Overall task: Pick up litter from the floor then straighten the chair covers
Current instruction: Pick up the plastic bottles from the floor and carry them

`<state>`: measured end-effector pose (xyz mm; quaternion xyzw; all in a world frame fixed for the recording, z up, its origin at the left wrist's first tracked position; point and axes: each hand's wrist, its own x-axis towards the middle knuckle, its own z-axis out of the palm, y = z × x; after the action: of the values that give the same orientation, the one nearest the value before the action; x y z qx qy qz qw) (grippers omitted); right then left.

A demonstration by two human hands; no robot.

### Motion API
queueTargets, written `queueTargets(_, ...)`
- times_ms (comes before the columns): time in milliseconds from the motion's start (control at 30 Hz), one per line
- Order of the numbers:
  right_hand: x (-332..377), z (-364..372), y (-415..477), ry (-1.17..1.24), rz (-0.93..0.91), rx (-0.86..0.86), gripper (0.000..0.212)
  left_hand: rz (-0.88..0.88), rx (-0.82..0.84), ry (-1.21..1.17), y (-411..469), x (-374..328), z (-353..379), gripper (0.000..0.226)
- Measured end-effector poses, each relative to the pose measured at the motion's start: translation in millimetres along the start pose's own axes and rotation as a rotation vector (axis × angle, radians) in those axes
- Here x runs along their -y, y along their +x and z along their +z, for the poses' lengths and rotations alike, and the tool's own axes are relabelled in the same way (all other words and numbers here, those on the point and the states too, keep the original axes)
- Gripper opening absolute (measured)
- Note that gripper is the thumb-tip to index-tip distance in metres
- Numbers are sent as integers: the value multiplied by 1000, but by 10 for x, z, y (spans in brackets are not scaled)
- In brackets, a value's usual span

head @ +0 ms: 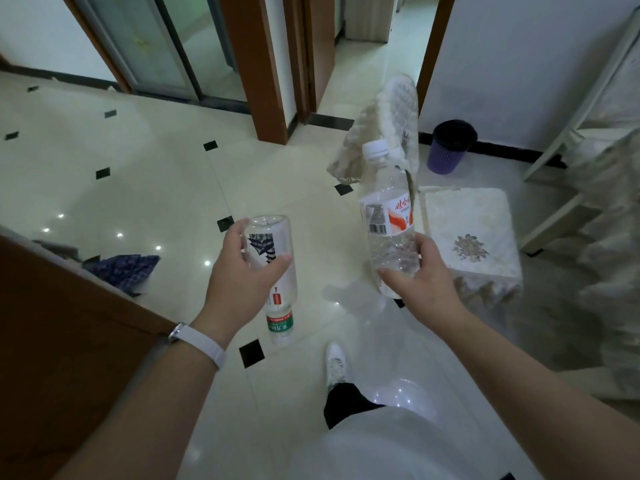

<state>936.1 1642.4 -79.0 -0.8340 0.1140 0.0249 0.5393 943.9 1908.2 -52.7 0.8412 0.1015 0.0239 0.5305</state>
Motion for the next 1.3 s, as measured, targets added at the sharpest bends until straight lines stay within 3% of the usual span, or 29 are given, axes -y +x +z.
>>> queueTargets(233,523,163,1378,27,-5,-35,58,40,46,22,1424,-451,61,64)
queueTargets(367,771,265,2003,11,-33,-79,71,63,40,19,2051,-594,52,59)
queueTargets(667,1129,761,3039,44,31,-109,60,83,109,7,3507,-551,-66,58)
queueTargets(900,1604,1230,4018,41,86,-251,51,107,256,-39,5034,-538,-165,56)
queueTargets(1067,1886,1491,4619,-16,157,-333,78,142,352,-41,5999,-592,-294,57)
queueTargets(1300,2060,1578,5242,-8,221,-475,73,163,462,-37,6943,-700,-68,67)
